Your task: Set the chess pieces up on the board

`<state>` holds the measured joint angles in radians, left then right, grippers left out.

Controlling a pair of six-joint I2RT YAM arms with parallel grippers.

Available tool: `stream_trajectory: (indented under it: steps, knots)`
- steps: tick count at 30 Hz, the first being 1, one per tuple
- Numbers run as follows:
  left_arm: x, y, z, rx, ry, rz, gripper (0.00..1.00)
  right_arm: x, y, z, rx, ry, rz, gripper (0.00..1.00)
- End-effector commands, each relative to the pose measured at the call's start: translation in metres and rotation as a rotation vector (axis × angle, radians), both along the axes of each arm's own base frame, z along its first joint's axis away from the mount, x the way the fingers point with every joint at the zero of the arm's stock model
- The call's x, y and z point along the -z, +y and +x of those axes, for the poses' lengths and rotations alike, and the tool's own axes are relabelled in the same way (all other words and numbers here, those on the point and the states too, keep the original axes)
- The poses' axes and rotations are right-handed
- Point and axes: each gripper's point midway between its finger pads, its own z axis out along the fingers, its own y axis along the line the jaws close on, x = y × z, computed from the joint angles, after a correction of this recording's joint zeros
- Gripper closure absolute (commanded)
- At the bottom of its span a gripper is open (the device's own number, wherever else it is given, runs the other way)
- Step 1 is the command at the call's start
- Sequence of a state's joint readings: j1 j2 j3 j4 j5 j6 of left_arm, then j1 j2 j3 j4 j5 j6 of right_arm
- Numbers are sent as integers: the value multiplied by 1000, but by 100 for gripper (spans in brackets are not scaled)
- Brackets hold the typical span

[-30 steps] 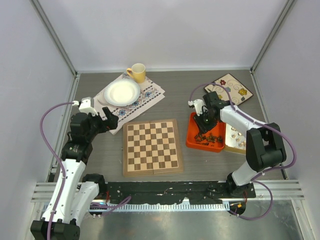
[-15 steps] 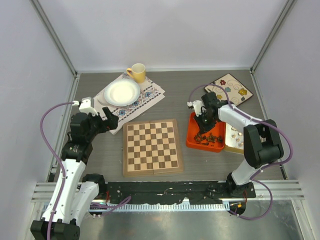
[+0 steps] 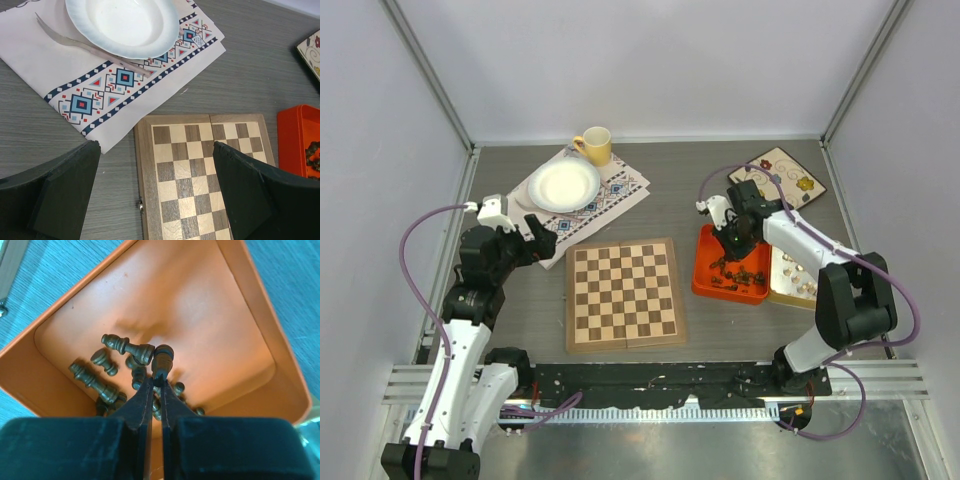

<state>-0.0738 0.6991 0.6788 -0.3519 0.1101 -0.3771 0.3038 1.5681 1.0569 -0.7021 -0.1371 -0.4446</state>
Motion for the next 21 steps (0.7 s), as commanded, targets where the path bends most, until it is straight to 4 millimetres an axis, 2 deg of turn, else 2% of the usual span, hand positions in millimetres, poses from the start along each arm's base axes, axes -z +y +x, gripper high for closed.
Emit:
stream_trajectory:
  steps: [1, 11, 19, 21]
  knots:
    - [-18, -3, 2, 25, -62, 7, 0, -36, -7, 12, -38, -116, -34, 99]
    - [-19, -4, 2, 26, -68, 4, 0, -72, -14, 8, -92, -169, -57, 99]
    - [-21, -3, 1, 26, -74, 4, 0, -99, -3, 12, -122, -193, -3, 99]
    - [-21, -4, 1, 28, -74, 3, 1, -112, 4, 16, -133, -210, 34, 99]
